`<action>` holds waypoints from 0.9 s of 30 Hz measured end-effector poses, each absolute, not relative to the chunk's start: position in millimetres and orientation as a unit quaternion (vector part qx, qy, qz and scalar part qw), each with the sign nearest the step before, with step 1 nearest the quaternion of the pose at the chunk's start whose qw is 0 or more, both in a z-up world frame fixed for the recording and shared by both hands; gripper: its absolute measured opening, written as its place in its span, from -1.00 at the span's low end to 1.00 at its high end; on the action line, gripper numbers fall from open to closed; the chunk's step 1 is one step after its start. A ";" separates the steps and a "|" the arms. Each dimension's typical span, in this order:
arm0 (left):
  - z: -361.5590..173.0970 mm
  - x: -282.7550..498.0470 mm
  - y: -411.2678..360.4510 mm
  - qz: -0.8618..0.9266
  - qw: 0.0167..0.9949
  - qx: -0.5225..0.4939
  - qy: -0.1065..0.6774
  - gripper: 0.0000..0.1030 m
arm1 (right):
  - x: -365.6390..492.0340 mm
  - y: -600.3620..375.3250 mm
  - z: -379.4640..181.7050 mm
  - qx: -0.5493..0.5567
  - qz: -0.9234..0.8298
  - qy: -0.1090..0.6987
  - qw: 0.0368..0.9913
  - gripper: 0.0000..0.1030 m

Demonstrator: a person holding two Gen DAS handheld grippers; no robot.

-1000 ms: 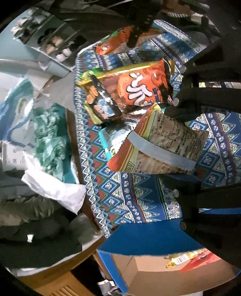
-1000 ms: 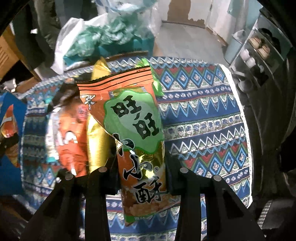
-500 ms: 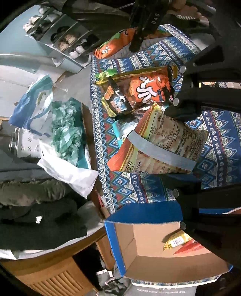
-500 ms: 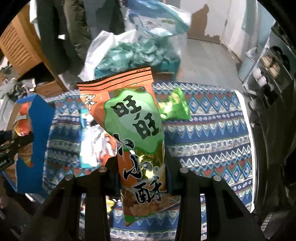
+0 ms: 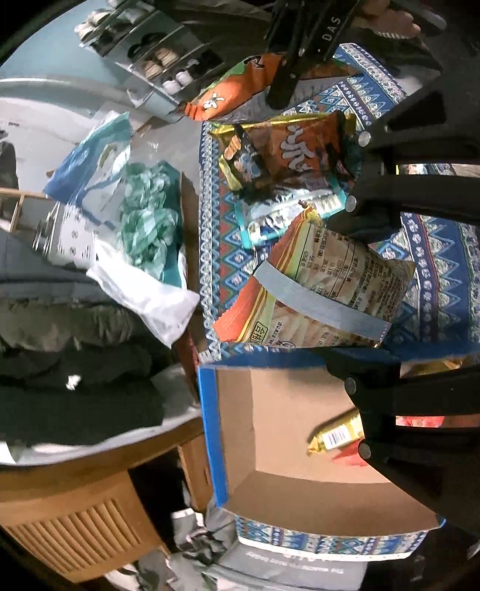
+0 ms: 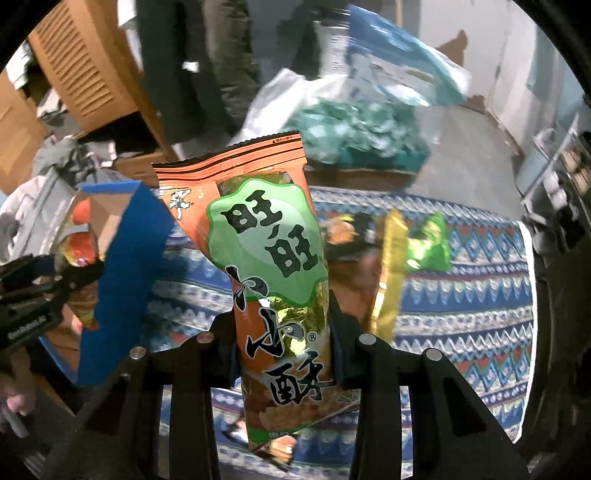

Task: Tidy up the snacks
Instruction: 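Carry both packets over the box and release them inside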

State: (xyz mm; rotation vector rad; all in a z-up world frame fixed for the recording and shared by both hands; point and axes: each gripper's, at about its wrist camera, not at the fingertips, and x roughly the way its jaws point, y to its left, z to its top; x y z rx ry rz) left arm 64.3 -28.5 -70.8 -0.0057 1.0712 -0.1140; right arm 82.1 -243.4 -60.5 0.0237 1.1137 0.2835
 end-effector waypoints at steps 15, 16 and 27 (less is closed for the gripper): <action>-67.3 46.4 42.6 0.011 0.865 -0.026 0.502 -0.11 | 87.2 -127.2 -56.1 -0.023 0.229 0.533 0.814 -0.30; -67.8 45.3 47.5 0.015 0.864 -0.028 0.503 -0.11 | 86.9 -118.0 -57.3 -0.028 0.235 0.535 0.811 -0.30; -81.5 31.3 104.3 0.064 0.856 -0.052 0.510 -0.11 | 93.2 -47.3 -69.9 -0.040 0.275 0.555 0.784 -0.30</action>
